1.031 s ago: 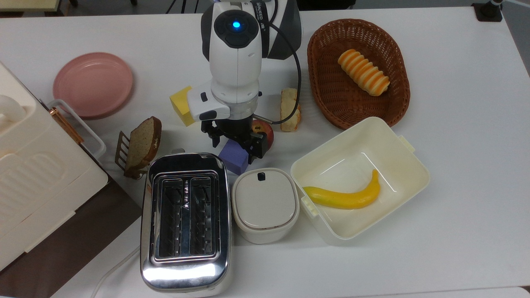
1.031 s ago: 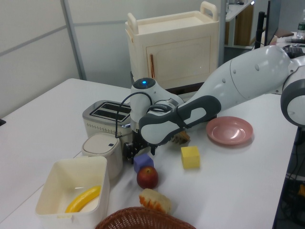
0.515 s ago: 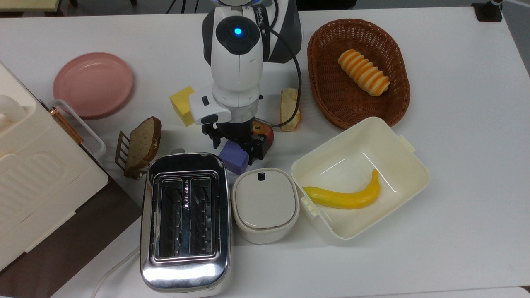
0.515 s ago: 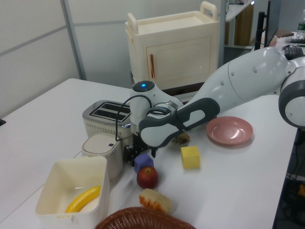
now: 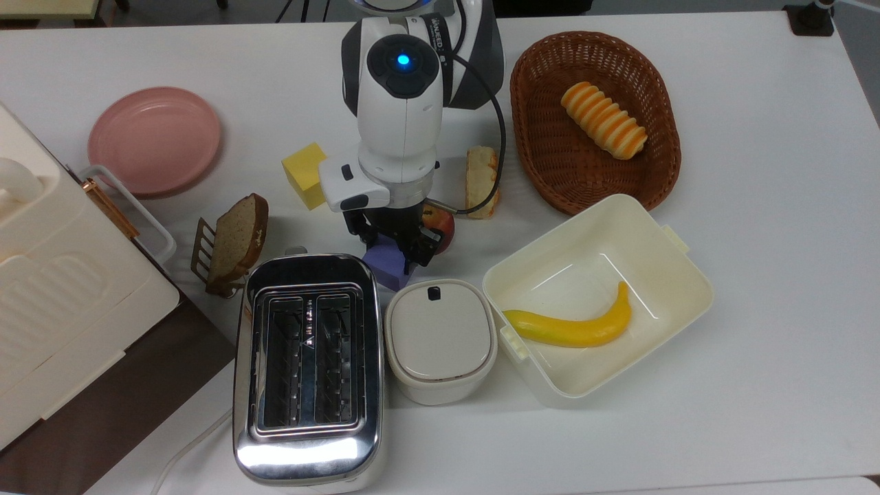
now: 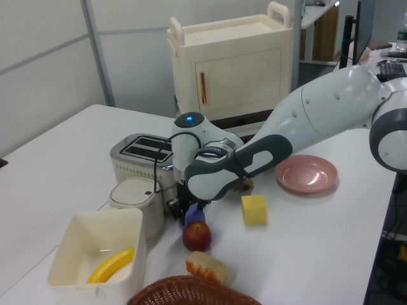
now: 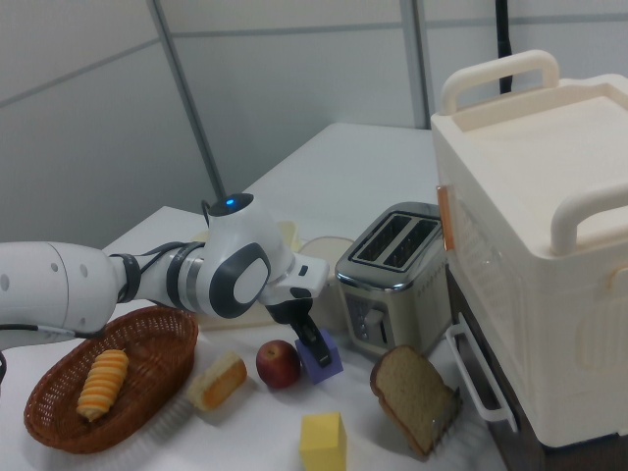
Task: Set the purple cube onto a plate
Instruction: 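Close the gripper on the purple cube, then lift the purple cube and carry it toward the pink plate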
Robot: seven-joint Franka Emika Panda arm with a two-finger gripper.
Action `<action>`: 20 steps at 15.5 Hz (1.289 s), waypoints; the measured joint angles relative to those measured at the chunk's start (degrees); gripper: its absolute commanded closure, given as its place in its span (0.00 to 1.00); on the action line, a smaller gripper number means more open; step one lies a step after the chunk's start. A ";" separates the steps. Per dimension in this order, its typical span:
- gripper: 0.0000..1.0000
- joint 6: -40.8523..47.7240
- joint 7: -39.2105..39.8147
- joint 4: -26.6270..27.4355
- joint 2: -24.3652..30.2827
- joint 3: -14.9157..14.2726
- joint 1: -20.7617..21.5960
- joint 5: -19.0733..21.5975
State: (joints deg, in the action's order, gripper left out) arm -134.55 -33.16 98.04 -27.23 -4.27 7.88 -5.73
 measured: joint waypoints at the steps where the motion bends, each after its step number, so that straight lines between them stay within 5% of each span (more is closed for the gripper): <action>1: 0.82 0.00 0.00 0.00 0.00 0.00 0.00 -0.02; 8: 0.81 0.84 0.00 -1.18 2.69 0.46 -1.13 -0.02; 14: 0.82 12.73 1.97 -1.45 14.41 3.07 -8.06 -0.06; 20: 0.82 19.61 2.61 -1.15 19.00 3.24 -13.23 -0.06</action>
State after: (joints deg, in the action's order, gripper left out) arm -114.94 -30.55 96.88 -8.23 -1.04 -5.35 -5.80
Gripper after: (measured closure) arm 0.414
